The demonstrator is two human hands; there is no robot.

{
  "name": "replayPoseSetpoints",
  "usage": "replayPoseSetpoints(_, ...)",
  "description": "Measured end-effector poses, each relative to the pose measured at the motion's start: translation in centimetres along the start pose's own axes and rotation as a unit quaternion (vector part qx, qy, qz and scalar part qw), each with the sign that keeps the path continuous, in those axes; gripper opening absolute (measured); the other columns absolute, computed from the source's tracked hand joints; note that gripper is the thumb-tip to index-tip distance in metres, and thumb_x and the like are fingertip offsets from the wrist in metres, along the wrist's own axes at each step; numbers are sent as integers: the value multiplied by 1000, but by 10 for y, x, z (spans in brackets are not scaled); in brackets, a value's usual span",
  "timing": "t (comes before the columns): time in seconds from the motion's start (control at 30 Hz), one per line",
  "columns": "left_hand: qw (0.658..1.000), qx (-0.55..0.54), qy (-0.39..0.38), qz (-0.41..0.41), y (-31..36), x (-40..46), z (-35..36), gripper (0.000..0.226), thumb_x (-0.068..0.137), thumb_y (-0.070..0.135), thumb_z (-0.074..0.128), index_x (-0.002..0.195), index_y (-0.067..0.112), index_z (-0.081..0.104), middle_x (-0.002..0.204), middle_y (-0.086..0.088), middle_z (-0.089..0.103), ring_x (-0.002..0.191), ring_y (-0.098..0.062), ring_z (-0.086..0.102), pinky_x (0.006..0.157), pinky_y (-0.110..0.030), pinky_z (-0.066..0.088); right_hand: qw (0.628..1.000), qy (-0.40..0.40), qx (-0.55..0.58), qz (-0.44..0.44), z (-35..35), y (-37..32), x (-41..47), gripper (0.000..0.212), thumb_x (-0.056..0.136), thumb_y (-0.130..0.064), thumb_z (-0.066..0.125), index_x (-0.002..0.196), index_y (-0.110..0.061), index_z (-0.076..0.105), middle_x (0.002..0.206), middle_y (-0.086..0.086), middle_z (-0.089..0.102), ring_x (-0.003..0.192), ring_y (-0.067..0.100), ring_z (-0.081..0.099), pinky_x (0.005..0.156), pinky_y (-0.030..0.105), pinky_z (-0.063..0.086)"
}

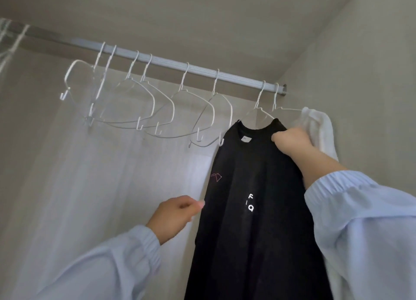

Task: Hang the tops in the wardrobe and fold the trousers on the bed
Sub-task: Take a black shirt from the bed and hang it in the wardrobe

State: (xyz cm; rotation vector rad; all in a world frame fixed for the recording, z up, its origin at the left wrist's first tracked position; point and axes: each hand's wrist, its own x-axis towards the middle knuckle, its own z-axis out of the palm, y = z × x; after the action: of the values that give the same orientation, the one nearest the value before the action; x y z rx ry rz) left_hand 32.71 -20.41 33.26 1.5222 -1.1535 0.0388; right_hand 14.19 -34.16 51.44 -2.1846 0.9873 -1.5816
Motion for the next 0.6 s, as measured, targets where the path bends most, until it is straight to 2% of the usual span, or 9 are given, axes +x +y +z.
replayPoseSetpoints(0.07,999,-18,-36,24,23,-10,32,29,84,55,55,106,37,59,112,17,59,101,0,55,78,-15,42,1000,-19,3,4,2,4,-20,11,85,-11,49,89,-3,56,90,13,58,85,29,58,69,31,45)
replayPoseSetpoints(0.17,995,-52,-80,37,49,-16,76,77,72,63,65,138,37,35,131,16,41,118,-6,45,96,-24,42,997,-76,-30,-3,7,7,-51,8,85,-11,50,88,-4,54,84,9,55,69,22,50,53,26,37)
replayPoseSetpoints(0.23,993,-69,-82,58,63,-22,98,85,66,62,70,138,39,33,129,17,39,115,-6,46,100,-27,41,992,-116,-54,4,9,10,-70,8,86,-13,52,89,-6,52,77,5,52,69,20,50,52,26,36)
replayPoseSetpoints(0.3,994,-50,-59,79,68,-29,113,68,68,53,72,126,40,40,121,16,49,108,-4,51,97,-27,44,986,-157,-62,11,10,12,-86,8,87,-14,54,88,-6,50,77,4,51,71,20,51,55,26,40)
replayPoseSetpoints(0.37,995,-69,-46,59,60,-37,118,46,78,43,66,119,38,45,113,14,58,104,-6,56,95,-30,47,984,-176,7,16,10,16,-102,12,86,-12,55,92,-2,53,86,8,58,78,22,56,64,28,46)
replayPoseSetpoints(0.4,994,-91,-50,45,54,-42,117,36,83,39,62,117,35,50,110,13,62,101,-7,59,95,-31,48,984,-164,71,16,10,20,-110,15,86,-10,54,97,-1,57,94,11,62,83,25,59,67,28,48)
replayPoseSetpoints(0.47,991,-122,-58,25,41,-56,112,16,90,34,55,106,31,59,101,11,66,94,-5,62,91,-29,51,983,-99,151,-1,12,29,-131,21,86,-8,52,105,-5,59,102,10,64,86,22,59,63,25,46)
replayPoseSetpoints(0.53,992,-116,-50,22,31,-76,106,7,93,31,54,93,30,60,89,12,66,80,4,61,76,-13,49,986,-31,162,-12,20,42,-156,31,87,-8,51,118,-10,53,107,5,62,83,15,56,58,18,44)
replayPoseSetpoints(0.6,997,-73,-37,13,20,-99,99,7,93,29,55,98,29,60,90,12,64,79,6,59,72,-8,46,985,17,171,-17,34,56,-185,44,86,-7,53,129,-12,44,118,4,57,96,16,56,75,23,49)
